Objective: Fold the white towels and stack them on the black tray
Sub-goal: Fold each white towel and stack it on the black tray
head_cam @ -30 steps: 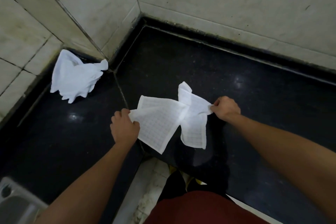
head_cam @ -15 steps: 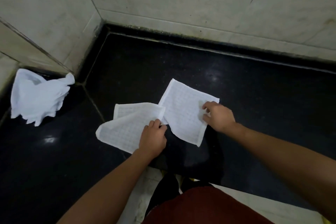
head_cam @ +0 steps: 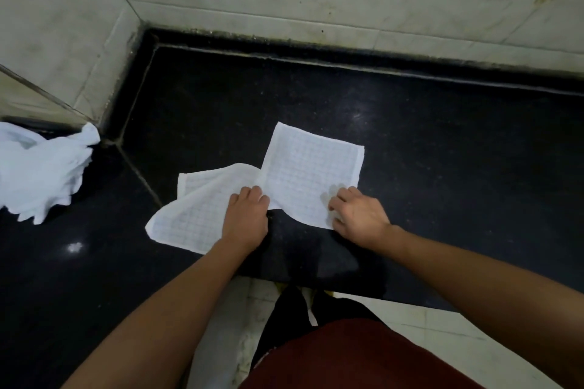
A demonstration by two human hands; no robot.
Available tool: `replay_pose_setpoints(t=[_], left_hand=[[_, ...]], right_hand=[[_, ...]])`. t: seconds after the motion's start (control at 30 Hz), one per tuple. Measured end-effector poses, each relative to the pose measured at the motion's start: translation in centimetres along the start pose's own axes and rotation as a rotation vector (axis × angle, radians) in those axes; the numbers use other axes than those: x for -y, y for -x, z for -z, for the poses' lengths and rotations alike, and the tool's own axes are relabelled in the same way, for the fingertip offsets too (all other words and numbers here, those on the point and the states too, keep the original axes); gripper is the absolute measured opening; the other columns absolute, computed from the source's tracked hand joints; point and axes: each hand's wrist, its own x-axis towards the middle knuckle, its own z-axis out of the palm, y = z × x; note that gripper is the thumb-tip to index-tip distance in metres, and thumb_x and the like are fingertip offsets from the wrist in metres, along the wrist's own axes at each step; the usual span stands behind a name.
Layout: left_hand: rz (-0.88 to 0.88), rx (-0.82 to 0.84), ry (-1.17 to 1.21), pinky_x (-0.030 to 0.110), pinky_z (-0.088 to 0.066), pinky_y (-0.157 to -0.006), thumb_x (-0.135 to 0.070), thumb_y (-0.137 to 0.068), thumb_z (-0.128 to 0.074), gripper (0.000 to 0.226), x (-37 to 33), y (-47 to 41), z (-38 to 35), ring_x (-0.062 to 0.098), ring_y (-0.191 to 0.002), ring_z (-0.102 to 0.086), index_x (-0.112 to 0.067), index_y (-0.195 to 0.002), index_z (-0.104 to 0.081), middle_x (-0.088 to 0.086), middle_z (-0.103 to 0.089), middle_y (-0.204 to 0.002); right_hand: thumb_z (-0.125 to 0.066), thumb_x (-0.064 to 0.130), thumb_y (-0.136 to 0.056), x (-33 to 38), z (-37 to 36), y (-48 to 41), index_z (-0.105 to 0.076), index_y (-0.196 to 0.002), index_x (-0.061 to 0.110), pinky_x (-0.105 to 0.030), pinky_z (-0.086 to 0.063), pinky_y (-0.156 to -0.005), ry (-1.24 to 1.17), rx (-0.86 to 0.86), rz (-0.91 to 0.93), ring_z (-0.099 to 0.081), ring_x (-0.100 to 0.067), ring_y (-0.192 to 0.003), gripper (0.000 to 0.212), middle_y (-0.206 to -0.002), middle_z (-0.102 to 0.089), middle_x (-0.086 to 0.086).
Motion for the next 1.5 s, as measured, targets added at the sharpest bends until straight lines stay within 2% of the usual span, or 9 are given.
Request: replay_pose_setpoints(t=[0.1, 0.2, 0.33, 0.53, 0.7, 0.87, 1.1, 1.23, 1.5], left_hand=[[-0.048, 0.083, -0.020, 0.034, -0.038, -0.097, -0.013, -0.089, -0.051, 0.028, -1.3, -1.1, -0.2, 0.022, -0.114, -0.045, -0.014, -0.117, -0.054, 0.004, -0.049, -0.125], [-0.027, 0.119, -0.054, 0.033, -0.039, -0.094, -0.009, -0.087, -0.052, 0.029, -1.8, -1.7, -0.3, 0.023, -0.110, -0.047, -0.014, -0.116, -0.052, 0.006, -0.053, -0.120], [-0.073, 0.189, -0.079, 0.034, -0.038, -0.092, -0.011, -0.086, -0.051, 0.030, -2.6, -0.8, -0.5, 0.024, -0.108, -0.049, -0.012, -0.116, -0.050, 0.006, -0.057, -0.116], [-0.131, 0.270, -0.009, 0.034, -0.036, -0.088, -0.021, -0.080, -0.051, 0.016, -4.8, 1.9, -0.7, 0.022, -0.107, -0.044, -0.014, -0.095, -0.055, 0.004, -0.052, -0.109], [-0.185, 0.348, 0.128, 0.031, -0.035, -0.070, -0.025, -0.081, -0.057, 0.015, -3.8, 3.2, -0.3, 0.021, -0.092, -0.051, -0.017, -0.083, -0.044, 0.001, -0.053, -0.094], [-0.027, 0.343, 0.444, 0.034, -0.048, -0.063, -0.022, -0.084, -0.062, 0.017, -2.0, 1.7, 1.8, 0.015, -0.068, -0.056, -0.020, -0.068, -0.056, -0.006, -0.055, -0.066], [0.271, 0.182, 0.555, 0.029, -0.045, -0.066, -0.023, -0.087, -0.067, 0.018, 0.1, -4.1, 3.9, 0.020, -0.070, -0.059, -0.009, -0.077, -0.069, 0.003, -0.060, -0.068], [0.419, 0.175, 0.553, 0.037, -0.057, -0.075, -0.026, -0.088, -0.067, 0.017, 0.2, -6.7, 3.0, 0.025, -0.075, -0.065, -0.010, -0.083, -0.067, 0.012, -0.068, -0.077], [0.538, 0.193, 0.498, 0.038, -0.057, -0.079, -0.034, -0.084, -0.070, 0.018, 0.8, -9.3, 0.6, 0.023, -0.076, -0.066, -0.016, -0.081, -0.066, 0.005, -0.066, -0.075]], right_hand=[[-0.057, 0.032, -0.086, 1.9, -1.1, 1.0, -0.052, -0.124, 0.014, -0.033, -0.041, -0.070, 0.011, 0.094, 0.061, -0.048, -0.025, -0.112, 0.043, -0.119, -0.052, -0.006], [-0.054, 0.019, -0.087, 2.2, -2.2, 1.2, -0.047, -0.129, 0.010, -0.033, -0.037, -0.068, 0.064, 0.110, -0.024, -0.050, -0.028, -0.110, 0.043, -0.119, -0.055, -0.009], [-0.048, 0.021, -0.092, 0.5, -2.4, 2.0, -0.044, -0.127, 0.012, -0.033, -0.037, -0.067, 0.105, 0.112, -0.085, -0.052, -0.026, -0.109, 0.037, -0.118, -0.055, -0.008], [-0.066, 0.024, -0.076, -2.8, -3.2, 5.1, -0.062, -0.073, 0.011, -0.029, -0.038, -0.047, -0.024, -0.087, -0.016, -0.058, -0.027, -0.078, 0.014, -0.083, -0.056, -0.006], [-0.057, 0.029, -0.082, -4.1, -3.1, 7.2, -0.064, -0.085, 0.018, -0.028, -0.038, -0.065, -0.143, -0.010, -0.045, -0.055, -0.018, -0.092, 0.013, -0.095, -0.061, 0.003], [-0.063, 0.028, -0.083, -5.4, 0.0, 5.8, -0.067, -0.092, 0.029, -0.030, -0.046, -0.072, -0.457, -0.029, -0.264, -0.060, -0.013, -0.086, 0.010, -0.091, -0.066, 0.011], [-0.070, 0.014, -0.082, -6.9, 2.7, -0.6, -0.067, -0.091, 0.023, -0.033, -0.054, -0.077, -0.768, -0.208, -0.440, -0.065, -0.017, -0.083, 0.013, -0.086, -0.068, 0.003], [-0.067, 0.019, -0.083, -6.9, 2.6, -3.5, -0.062, -0.090, 0.026, -0.031, -0.051, -0.077, -0.727, -0.208, -0.529, -0.062, -0.016, -0.086, 0.011, -0.083, -0.062, 0.010], [-0.060, 0.027, -0.088, -7.2, 1.7, -6.2, -0.058, -0.092, 0.027, -0.031, -0.048, -0.074, -0.537, -0.142, -0.609, -0.064, -0.023, -0.092, 0.005, -0.098, -0.068, 0.000]])
